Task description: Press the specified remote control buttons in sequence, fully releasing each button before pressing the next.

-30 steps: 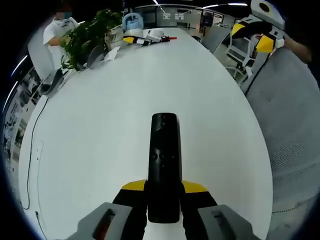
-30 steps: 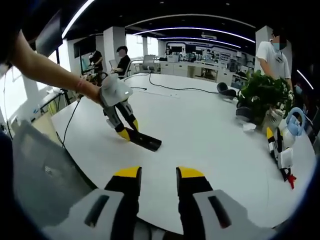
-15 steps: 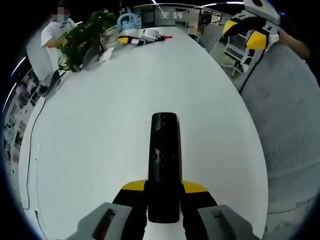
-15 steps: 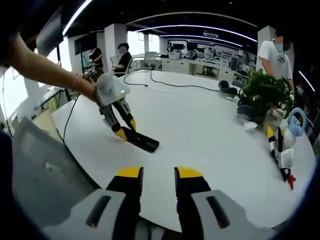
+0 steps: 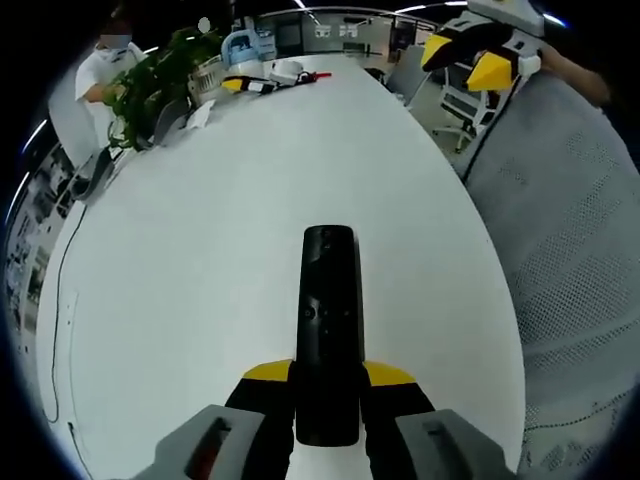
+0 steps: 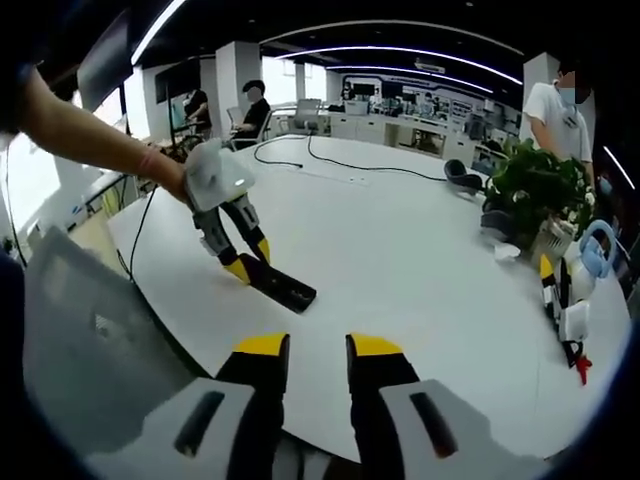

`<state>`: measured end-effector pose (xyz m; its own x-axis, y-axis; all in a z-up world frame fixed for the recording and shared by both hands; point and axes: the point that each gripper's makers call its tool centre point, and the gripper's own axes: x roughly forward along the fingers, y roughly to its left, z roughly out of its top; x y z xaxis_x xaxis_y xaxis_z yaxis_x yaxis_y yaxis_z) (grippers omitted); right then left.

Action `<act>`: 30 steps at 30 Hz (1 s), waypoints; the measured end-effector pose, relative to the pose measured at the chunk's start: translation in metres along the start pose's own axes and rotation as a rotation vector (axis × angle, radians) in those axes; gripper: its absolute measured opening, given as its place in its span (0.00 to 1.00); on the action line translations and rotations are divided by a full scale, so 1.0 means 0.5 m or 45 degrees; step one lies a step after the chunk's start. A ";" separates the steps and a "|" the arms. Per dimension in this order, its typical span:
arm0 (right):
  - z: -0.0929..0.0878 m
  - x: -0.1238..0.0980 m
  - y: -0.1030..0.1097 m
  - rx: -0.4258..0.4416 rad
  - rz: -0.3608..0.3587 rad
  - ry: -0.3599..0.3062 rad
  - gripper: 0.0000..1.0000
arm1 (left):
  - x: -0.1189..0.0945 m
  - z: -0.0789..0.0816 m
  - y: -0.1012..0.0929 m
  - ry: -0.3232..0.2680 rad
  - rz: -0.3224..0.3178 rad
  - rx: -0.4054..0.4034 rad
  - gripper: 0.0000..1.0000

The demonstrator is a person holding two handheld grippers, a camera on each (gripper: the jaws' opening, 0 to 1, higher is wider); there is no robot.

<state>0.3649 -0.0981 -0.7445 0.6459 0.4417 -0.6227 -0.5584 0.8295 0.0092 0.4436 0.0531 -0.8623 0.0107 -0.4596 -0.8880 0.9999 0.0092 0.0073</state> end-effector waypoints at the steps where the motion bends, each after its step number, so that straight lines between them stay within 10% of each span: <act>1: -0.001 0.001 0.001 0.000 0.003 0.003 0.22 | 0.000 0.000 -0.003 0.000 -0.002 0.002 0.25; 30: -0.006 0.003 0.012 -0.019 0.038 0.023 0.17 | 0.000 0.000 -0.063 -0.002 -0.014 0.023 0.25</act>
<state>0.3611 -0.0935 -0.7477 0.6198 0.4596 -0.6361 -0.5847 0.8111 0.0163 0.4119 0.0527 -0.8625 -0.0001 -0.4611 -0.8873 0.9999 -0.0118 0.0060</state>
